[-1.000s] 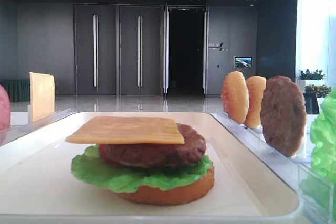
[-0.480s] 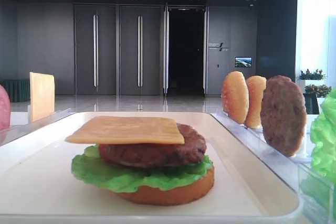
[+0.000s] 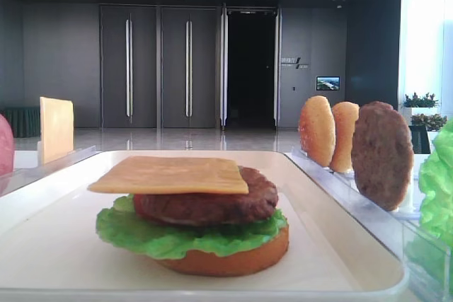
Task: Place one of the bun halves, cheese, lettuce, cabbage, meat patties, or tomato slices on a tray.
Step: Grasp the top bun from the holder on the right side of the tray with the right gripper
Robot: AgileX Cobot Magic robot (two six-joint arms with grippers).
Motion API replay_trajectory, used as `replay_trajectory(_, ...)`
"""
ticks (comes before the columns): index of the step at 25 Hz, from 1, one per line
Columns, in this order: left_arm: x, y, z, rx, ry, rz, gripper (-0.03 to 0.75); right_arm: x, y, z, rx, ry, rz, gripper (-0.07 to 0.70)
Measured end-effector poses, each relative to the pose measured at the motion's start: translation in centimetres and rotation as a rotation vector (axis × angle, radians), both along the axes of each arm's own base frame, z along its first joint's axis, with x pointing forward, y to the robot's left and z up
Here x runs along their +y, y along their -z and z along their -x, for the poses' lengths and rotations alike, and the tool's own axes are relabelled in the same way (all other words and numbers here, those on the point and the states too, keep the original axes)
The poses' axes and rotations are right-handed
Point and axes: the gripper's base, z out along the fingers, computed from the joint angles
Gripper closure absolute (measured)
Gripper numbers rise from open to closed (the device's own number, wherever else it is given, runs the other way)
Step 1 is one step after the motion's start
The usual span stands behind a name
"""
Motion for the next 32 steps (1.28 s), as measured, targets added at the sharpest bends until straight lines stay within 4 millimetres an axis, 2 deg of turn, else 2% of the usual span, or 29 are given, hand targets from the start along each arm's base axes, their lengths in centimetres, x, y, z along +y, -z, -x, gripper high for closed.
replay_trajectory(8, 0.0, 0.0, 0.0, 0.0, 0.0, 0.0, 0.554, 0.5, -1.1, -8.9, 0.07, 0.002, 0.002, 0.045)
replay_trajectory(16, 0.0, 0.0, 0.0, 0.0, 0.0, 0.0, 0.557, 0.9, 0.3, -15.6, 0.185, 0.004, 0.011, 0.045)
replay_trajectory(19, 0.0, 0.0, 0.0, 0.0, 0.0, 0.0, 0.557, 1.0, 0.7, -17.1, 0.217, 0.004, 0.008, 0.045)
replay_trajectory(22, 0.0, 0.0, 0.0, 0.0, 0.0, 0.0, 0.557, 2.0, 0.6, -17.6, 0.221, -0.018, 0.004, 0.045)
replay_trajectory(32, 0.0, 0.0, 0.0, 0.0, 0.0, 0.0, 0.554, 10.7, -1.3, -17.2, 0.155, -0.159, -0.039, 0.045)
